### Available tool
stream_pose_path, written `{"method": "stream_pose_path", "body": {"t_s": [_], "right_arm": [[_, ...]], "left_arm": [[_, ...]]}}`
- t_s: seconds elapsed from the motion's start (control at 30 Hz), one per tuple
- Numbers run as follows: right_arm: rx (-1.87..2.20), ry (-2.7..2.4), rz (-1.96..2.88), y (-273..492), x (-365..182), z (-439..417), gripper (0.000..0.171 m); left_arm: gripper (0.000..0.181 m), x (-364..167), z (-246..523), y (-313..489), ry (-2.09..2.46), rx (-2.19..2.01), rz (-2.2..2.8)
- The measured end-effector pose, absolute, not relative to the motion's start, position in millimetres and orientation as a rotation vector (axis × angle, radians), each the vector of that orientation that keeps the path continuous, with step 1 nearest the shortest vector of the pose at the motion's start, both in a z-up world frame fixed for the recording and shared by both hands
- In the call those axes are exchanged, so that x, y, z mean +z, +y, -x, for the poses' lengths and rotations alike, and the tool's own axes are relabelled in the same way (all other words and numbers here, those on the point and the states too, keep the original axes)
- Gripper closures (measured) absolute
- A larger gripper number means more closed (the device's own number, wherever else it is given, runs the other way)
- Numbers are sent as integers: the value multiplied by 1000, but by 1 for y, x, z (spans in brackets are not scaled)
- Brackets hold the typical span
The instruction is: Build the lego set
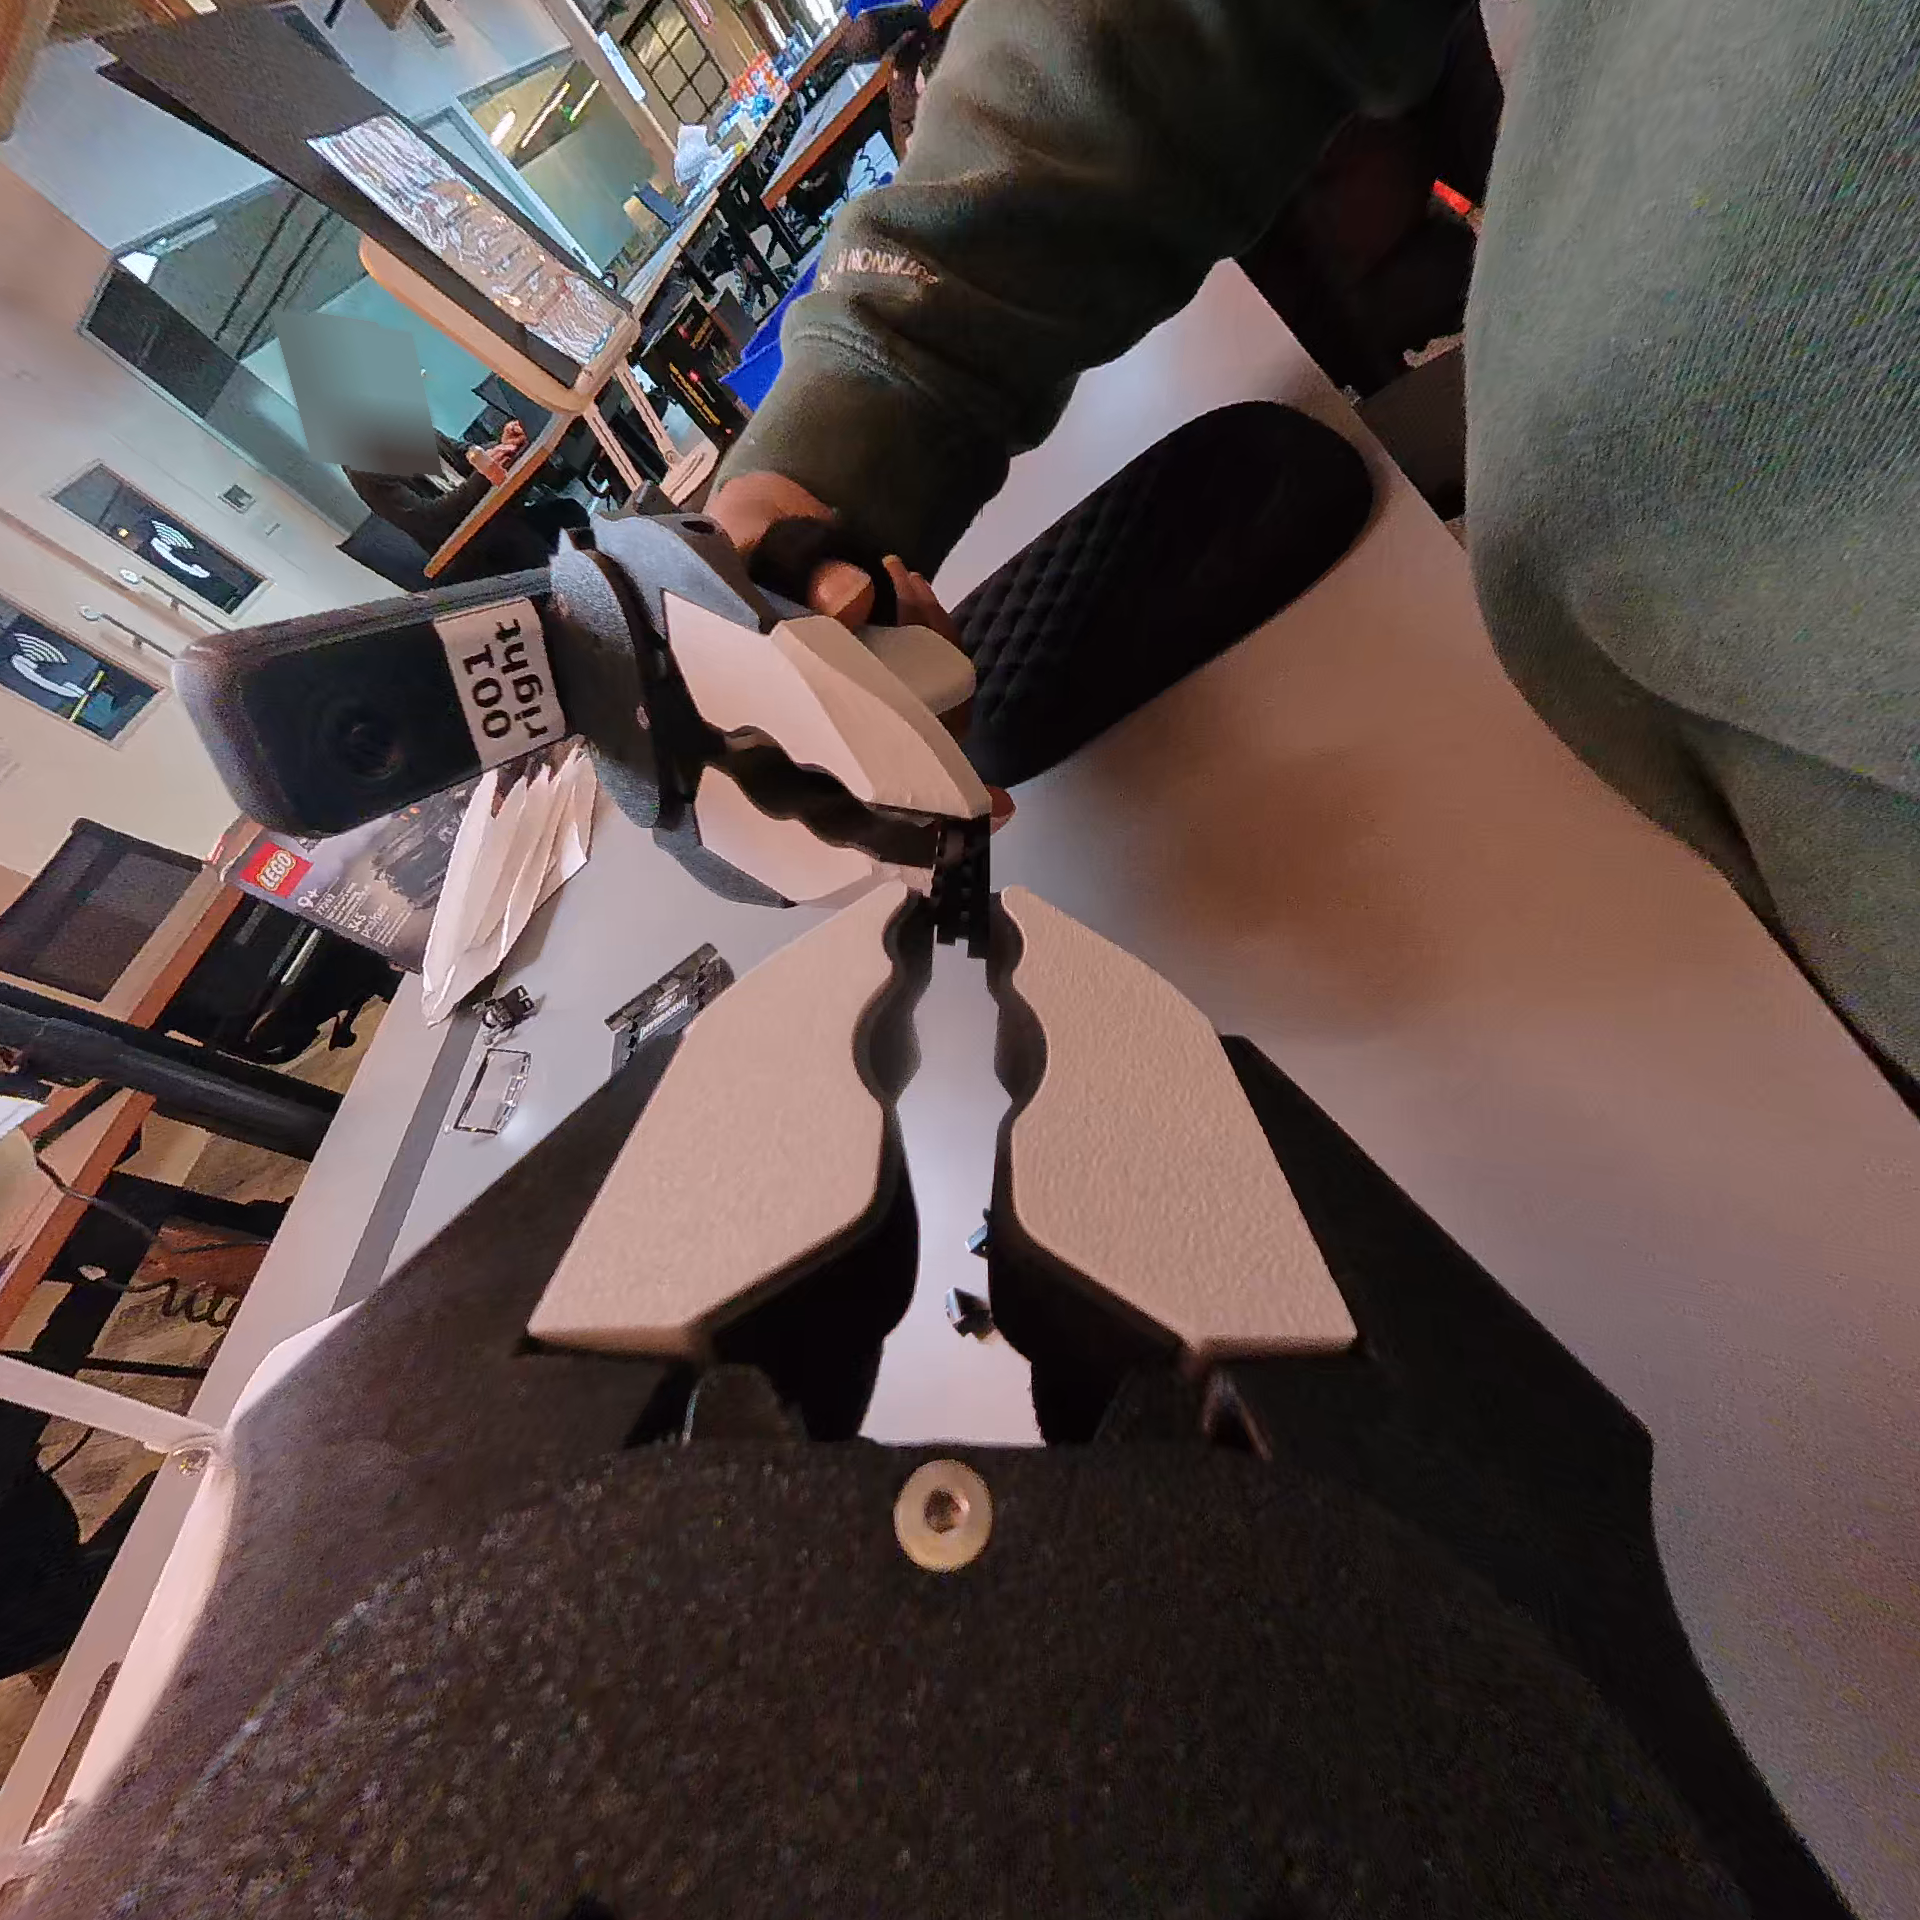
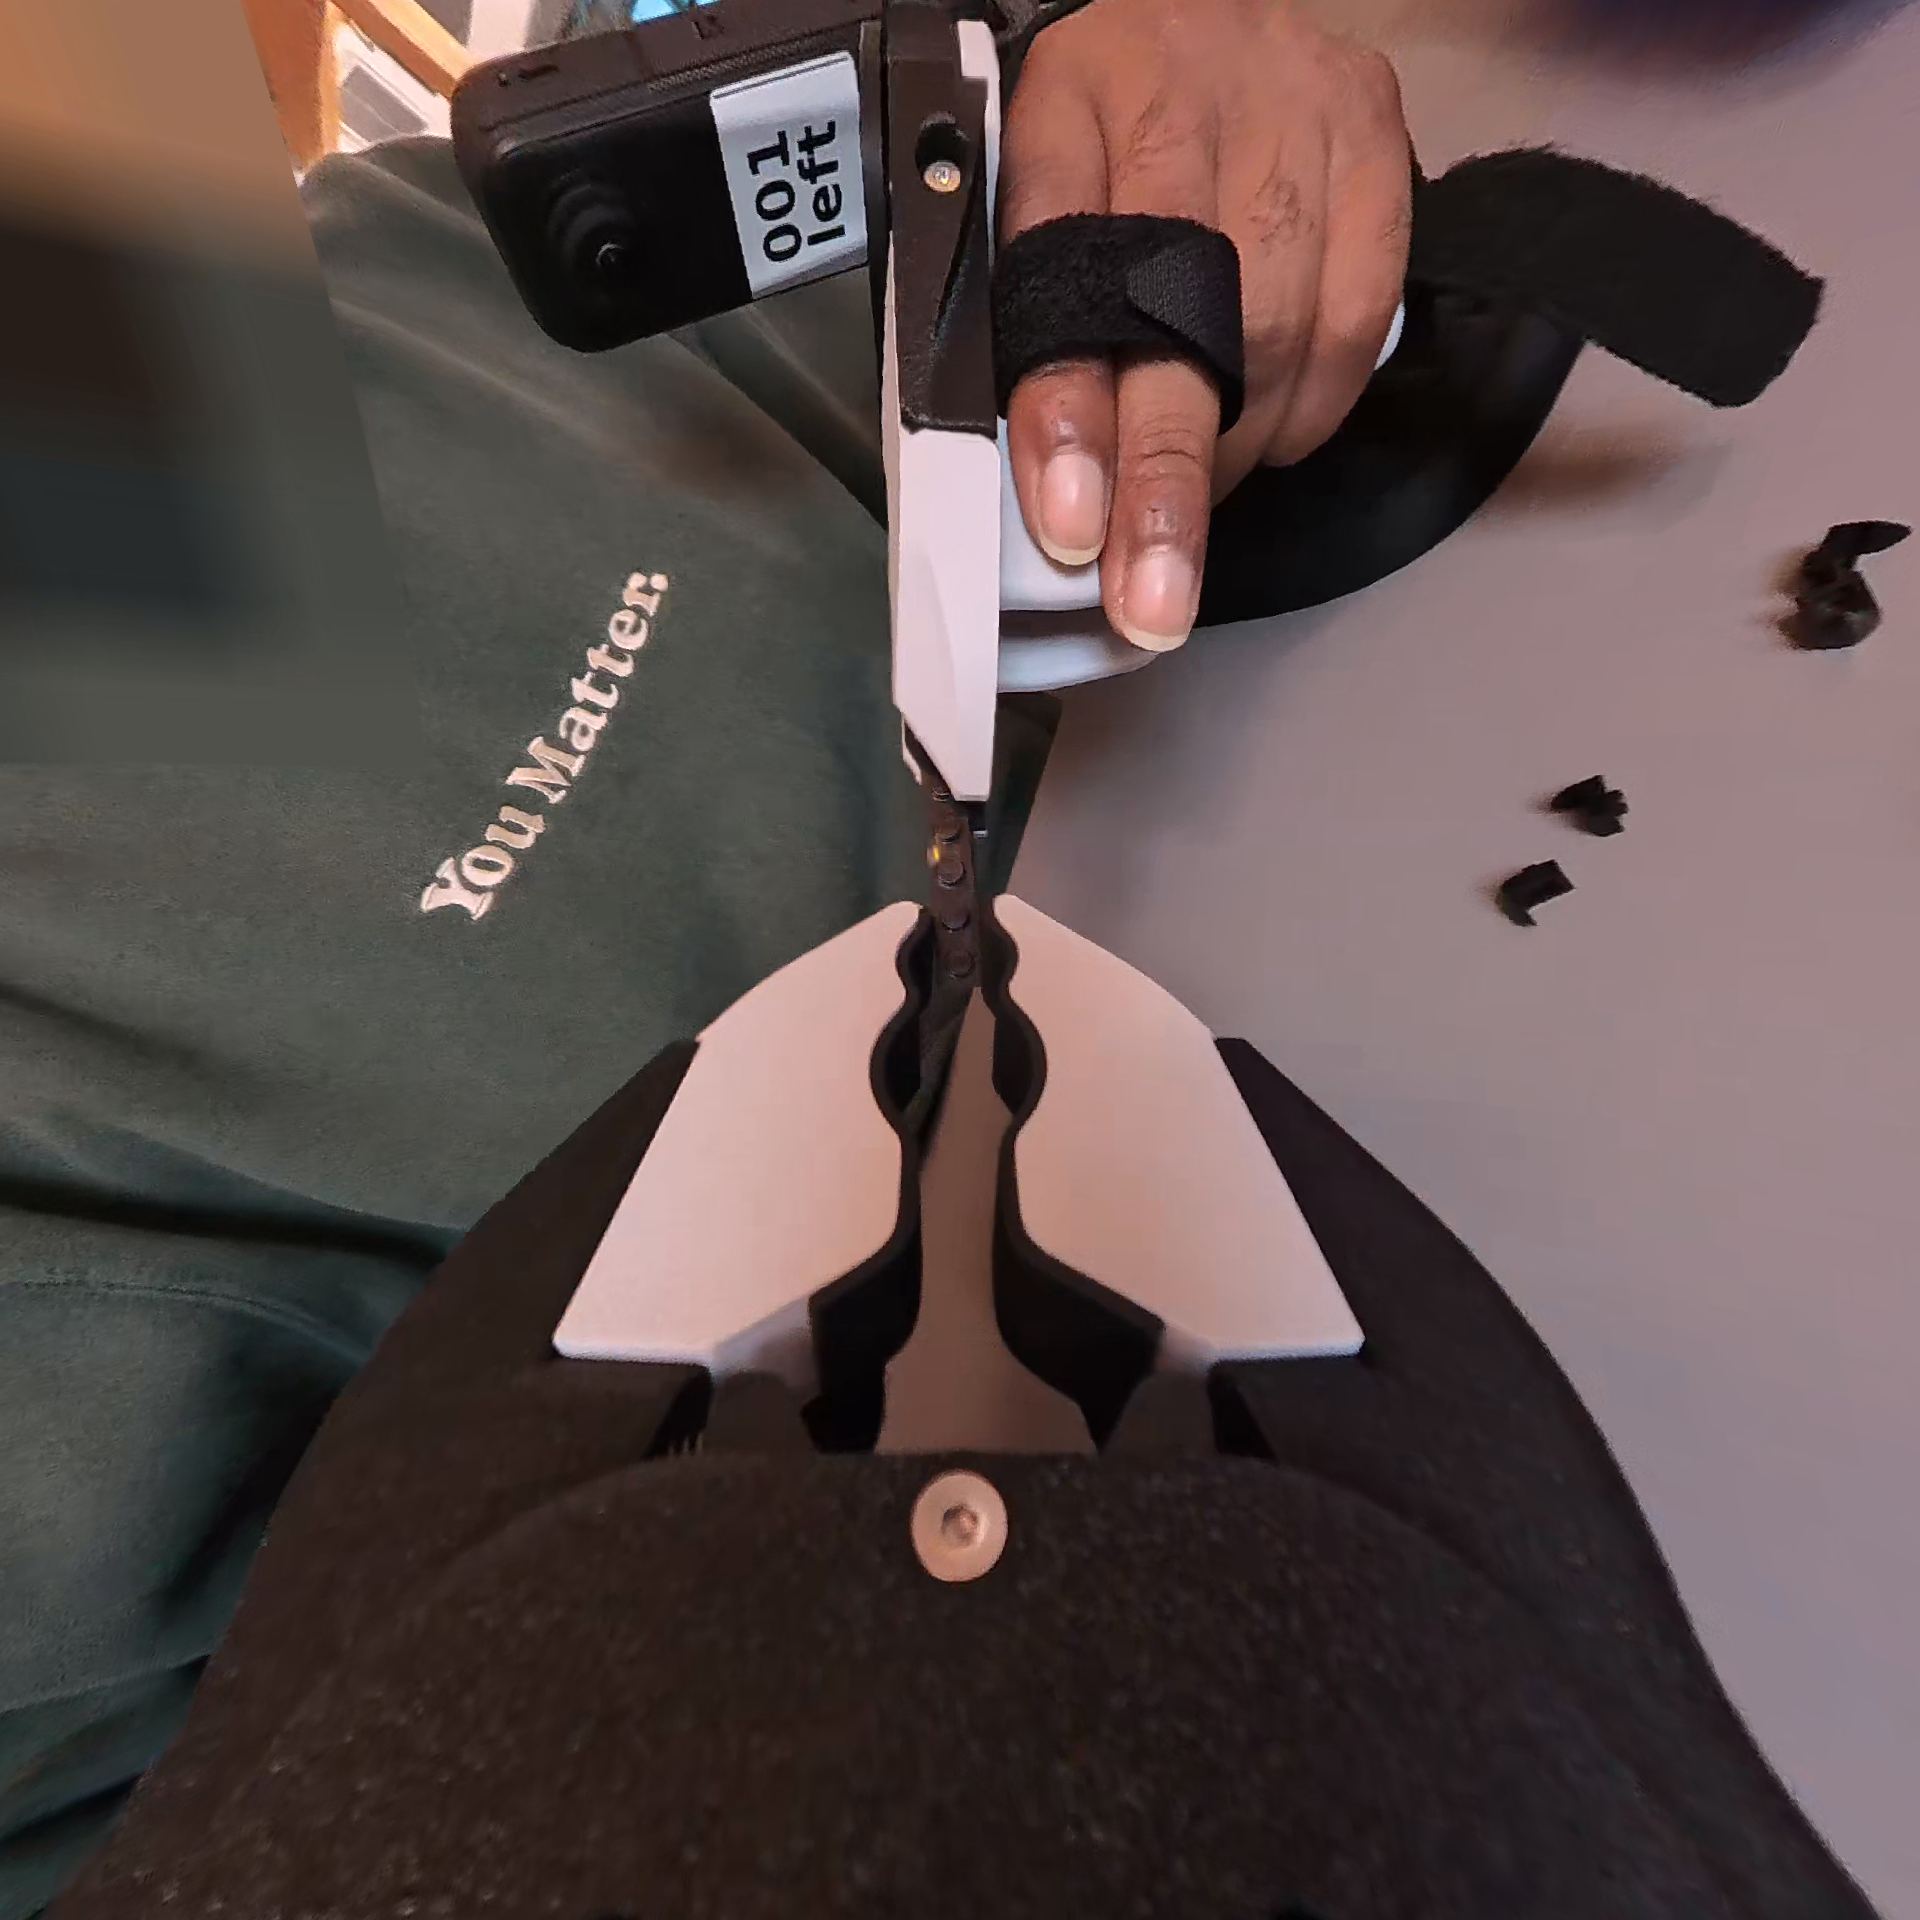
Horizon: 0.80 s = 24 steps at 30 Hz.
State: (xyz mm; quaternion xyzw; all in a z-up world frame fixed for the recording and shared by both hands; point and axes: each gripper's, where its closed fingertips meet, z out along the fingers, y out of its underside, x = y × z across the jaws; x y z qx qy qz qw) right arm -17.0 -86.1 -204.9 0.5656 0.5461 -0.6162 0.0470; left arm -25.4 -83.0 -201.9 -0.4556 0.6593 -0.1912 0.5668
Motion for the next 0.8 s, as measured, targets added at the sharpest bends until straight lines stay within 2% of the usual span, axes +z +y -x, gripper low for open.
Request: {"method": "stream_pose_path", "body": {"t_s": [0.23,0.8], "right_arm": [[-1948,1590,-1746,-90,-198,17,163],[-1790,1335,-1830,-100,-211,13,162]], "left_arm": [[170,-196,24,-87,1522,-489,1048],[170,-208,20,-96,1608,-471,1028]]}}
